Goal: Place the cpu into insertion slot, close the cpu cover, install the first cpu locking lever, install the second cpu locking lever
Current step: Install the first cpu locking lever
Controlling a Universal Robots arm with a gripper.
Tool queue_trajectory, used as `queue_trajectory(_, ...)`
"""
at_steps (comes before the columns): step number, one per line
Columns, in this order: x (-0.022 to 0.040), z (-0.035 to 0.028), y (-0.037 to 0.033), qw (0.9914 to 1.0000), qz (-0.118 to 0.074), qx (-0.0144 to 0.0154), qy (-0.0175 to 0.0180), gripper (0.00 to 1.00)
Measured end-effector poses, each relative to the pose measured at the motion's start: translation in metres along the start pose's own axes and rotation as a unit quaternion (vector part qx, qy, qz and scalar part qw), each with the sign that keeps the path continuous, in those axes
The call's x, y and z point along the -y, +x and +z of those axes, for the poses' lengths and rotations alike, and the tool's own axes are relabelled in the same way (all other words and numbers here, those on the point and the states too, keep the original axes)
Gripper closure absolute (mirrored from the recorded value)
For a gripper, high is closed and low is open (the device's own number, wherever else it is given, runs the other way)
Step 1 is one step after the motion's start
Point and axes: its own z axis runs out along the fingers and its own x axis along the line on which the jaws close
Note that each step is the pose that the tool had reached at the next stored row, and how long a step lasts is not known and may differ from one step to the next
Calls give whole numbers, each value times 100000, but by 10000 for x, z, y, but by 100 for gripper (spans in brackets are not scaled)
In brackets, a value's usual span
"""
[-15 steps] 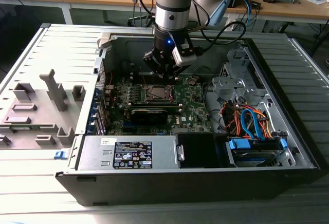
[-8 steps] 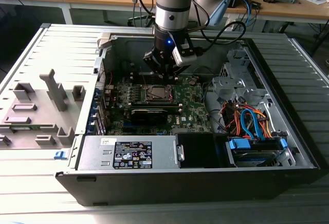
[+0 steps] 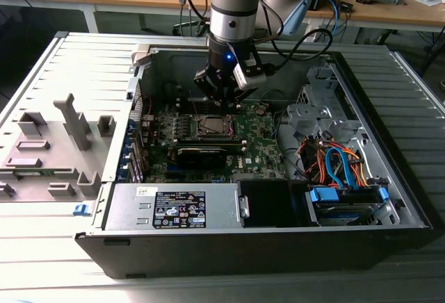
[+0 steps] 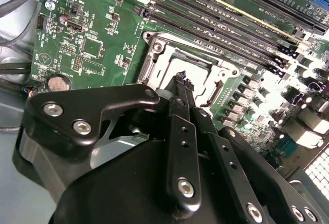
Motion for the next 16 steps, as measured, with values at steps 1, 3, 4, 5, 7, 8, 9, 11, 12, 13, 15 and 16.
queue_trajectory(1, 0, 0, 0, 100000, -34, 1, 1, 89)
queue_trajectory(3, 0, 1, 0, 100000, -95, 6, -2, 89)
queue_trajectory(4, 0, 2, 0, 100000, -131, 9, 0, 89)
queue_trajectory(5, 0, 2, 0, 100000, -161, 12, -1, 89)
queue_trajectory(7, 0, 3, 0, 100000, -262, 19, 0, 89)
queue_trajectory(8, 0, 4, 0, 100000, -290, 20, -1, 89)
queue_trajectory(9, 0, 4, 0, 99999, -327, 23, 0, 89)
queue_trajectory(11, -1, 5, 0, 99999, -401, 27, -2, 89)
queue_trajectory(12, 0, 5, 0, 99999, -434, 29, -1, 89)
queue_trajectory(13, 0, 6, 0, 99999, -474, 32, 0, 89)
queue_trajectory(15, -1, 7, 0, 99998, -609, 41, -2, 89)
queue_trajectory(16, -1, 8, 0, 99998, -646, 43, -3, 89)
